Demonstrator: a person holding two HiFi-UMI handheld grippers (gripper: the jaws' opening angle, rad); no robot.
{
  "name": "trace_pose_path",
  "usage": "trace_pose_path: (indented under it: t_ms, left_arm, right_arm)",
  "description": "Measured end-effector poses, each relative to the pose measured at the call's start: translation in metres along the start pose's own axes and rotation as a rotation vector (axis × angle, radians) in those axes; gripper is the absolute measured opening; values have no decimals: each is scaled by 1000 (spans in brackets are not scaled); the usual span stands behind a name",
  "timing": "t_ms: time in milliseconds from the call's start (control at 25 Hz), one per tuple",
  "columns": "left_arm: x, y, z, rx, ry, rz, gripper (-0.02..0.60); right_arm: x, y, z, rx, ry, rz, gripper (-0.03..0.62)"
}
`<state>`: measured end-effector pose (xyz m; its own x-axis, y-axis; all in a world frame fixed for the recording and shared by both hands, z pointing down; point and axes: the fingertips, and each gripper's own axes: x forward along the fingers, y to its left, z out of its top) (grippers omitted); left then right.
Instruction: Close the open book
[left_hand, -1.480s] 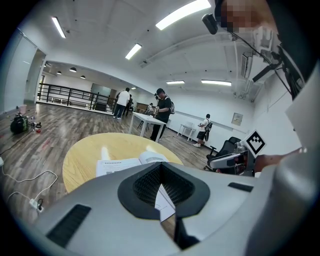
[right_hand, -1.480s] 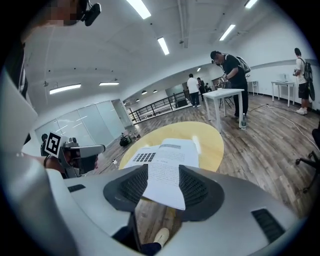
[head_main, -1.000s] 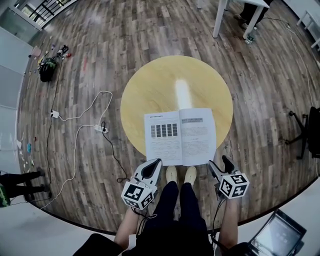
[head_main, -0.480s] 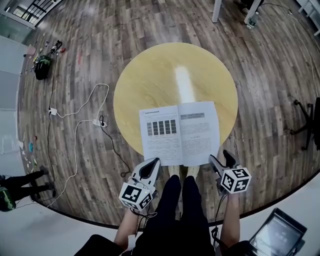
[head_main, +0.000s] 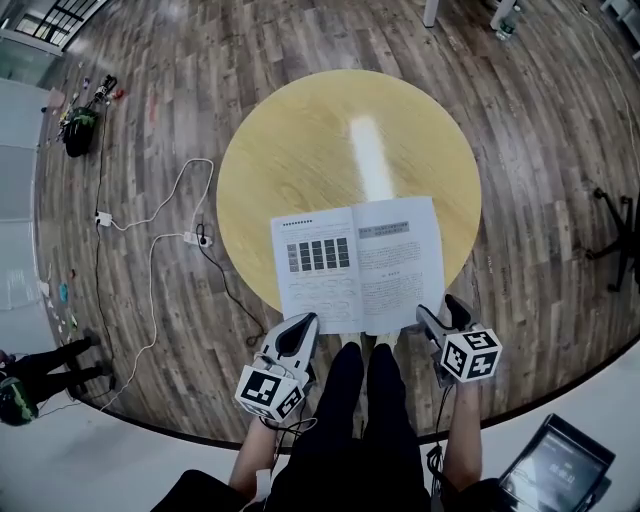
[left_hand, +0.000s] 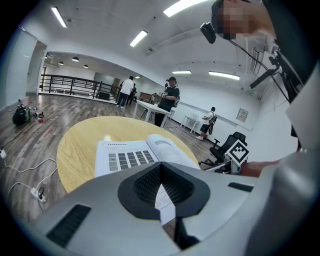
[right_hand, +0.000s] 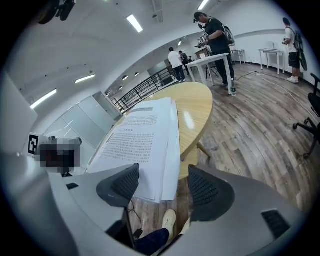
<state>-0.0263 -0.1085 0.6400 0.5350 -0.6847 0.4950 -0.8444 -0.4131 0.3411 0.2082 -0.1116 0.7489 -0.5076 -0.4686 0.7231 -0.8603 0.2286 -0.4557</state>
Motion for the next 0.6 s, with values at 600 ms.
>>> trace_pose_path:
  t_ms: [600]
  left_arm:
    - [4, 5, -9, -10, 15, 15, -2]
  right_arm:
    - [6, -3, -3, 37, 15, 30, 290]
